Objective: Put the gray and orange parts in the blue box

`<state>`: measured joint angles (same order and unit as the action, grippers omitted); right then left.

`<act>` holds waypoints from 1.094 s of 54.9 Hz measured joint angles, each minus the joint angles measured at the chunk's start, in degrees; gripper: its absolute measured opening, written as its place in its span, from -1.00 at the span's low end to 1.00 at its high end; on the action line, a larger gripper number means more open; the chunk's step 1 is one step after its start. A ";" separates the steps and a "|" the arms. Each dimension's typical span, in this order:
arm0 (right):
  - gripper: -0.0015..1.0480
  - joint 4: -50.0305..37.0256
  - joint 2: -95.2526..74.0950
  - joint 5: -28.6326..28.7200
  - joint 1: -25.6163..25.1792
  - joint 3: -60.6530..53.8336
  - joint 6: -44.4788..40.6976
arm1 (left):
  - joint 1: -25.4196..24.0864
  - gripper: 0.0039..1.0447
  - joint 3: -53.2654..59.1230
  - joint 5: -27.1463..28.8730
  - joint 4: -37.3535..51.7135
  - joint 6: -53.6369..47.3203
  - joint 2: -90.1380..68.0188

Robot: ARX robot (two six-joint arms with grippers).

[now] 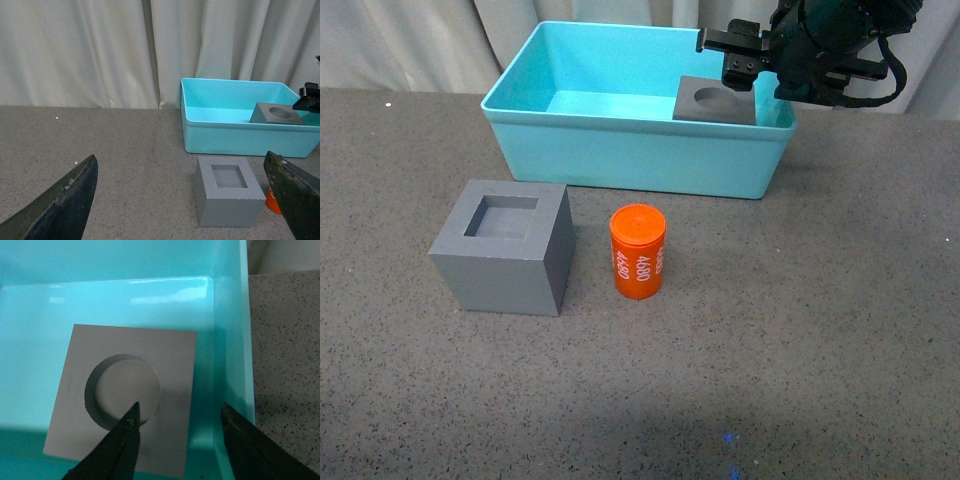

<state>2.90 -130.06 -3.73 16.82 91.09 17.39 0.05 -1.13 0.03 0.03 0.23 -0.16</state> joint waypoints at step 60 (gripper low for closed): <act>0.81 -24.17 36.70 -3.37 -1.49 -43.25 -10.71 | 2.54 0.88 -24.06 11.91 12.28 17.00 -66.12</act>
<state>-21.28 -93.36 -7.09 15.33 47.83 6.68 2.59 -25.19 11.94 12.32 17.23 -66.28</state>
